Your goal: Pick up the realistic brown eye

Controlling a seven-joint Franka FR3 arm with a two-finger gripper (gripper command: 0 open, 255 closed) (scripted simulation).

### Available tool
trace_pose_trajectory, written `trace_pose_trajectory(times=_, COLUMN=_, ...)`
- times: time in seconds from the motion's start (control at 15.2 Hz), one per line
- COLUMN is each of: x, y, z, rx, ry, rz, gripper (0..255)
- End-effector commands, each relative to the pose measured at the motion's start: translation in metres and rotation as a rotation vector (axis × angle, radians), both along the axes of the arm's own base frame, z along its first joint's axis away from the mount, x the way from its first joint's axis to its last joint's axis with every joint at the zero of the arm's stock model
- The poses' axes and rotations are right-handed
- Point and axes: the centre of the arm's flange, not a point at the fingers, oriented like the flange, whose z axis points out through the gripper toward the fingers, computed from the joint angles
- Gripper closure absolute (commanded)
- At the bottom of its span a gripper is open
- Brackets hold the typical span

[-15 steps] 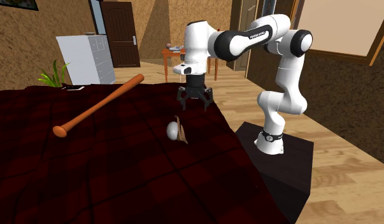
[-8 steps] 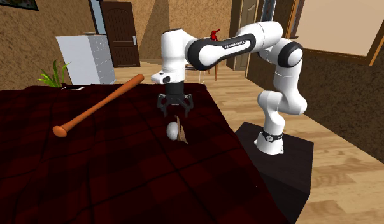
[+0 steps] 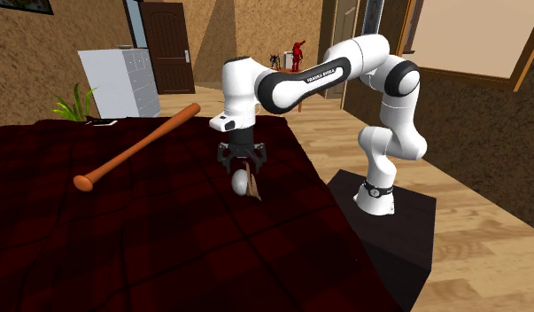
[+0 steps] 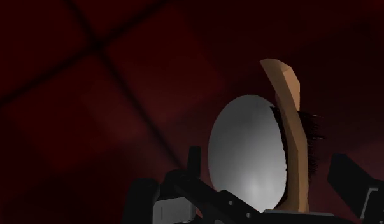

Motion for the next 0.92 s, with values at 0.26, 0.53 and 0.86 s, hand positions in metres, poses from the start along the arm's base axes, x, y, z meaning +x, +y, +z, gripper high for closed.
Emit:
trace_pose_trajectory(times=0.26, x=0.0, y=0.001, z=-0.003, rx=0.0, ry=-0.001, rz=0.0, gripper=255)
trace_pose_trajectory(times=0.53, x=0.0, y=0.001, z=-0.003, rx=0.0, ry=-0.001, rz=0.0, gripper=255)
trace_pose_trajectory(times=0.86, x=0.0, y=0.001, z=0.013, rx=0.0, ry=-0.001, rz=0.0, gripper=255)
